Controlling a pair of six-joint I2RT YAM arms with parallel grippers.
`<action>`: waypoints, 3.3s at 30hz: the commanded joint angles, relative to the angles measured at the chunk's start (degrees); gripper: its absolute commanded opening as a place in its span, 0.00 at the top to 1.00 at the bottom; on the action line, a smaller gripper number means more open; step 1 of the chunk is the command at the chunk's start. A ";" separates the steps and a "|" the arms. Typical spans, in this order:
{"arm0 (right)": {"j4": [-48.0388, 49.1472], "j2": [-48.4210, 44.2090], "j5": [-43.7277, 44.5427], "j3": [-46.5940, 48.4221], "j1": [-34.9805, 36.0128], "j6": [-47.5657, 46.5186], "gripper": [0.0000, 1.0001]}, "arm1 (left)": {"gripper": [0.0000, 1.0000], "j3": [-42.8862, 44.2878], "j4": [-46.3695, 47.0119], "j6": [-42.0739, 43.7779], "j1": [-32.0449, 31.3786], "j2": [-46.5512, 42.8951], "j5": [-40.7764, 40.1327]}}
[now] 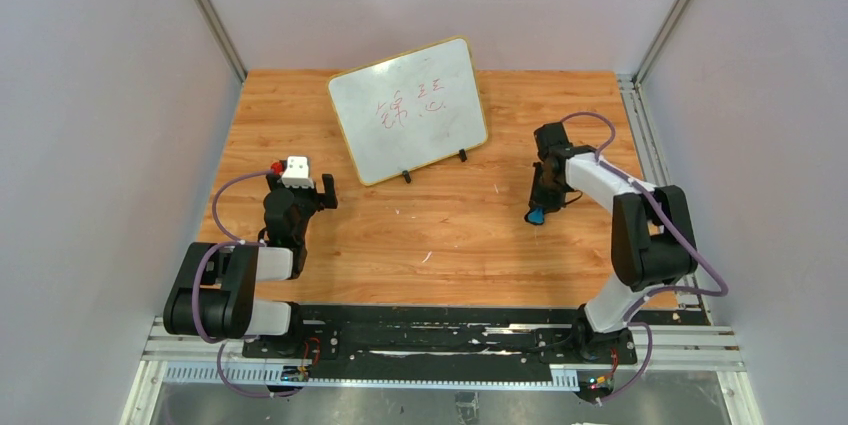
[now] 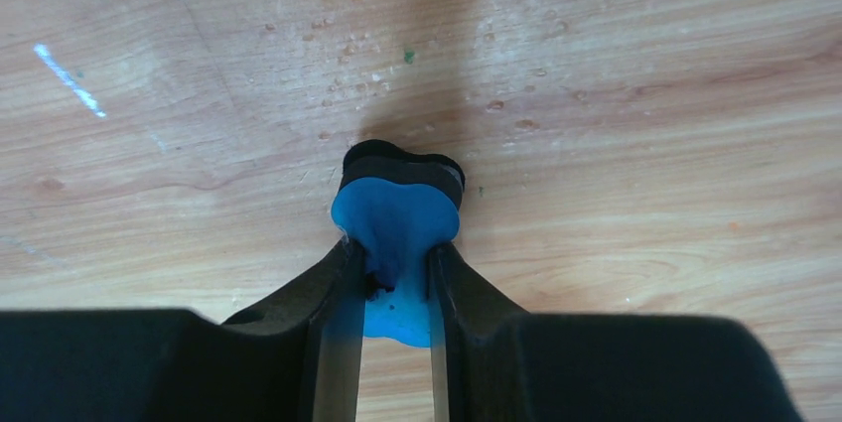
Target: Erase the whiteboard
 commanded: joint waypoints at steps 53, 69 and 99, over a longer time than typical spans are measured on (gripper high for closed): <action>15.09 -38.59 -7.23 -12.53 0.98 -16.37 0.99 | 0.44 52.41 -18.64 -26.44 17.12 27.38 69.87; 15.14 -36.93 -6.37 -11.32 0.98 -16.32 0.99 | 0.49 57.49 -26.45 -19.46 12.44 28.67 63.06; 16.10 -34.32 -6.49 -9.65 0.98 -16.50 0.99 | 1.00 56.78 -29.44 -16.65 11.18 28.71 63.07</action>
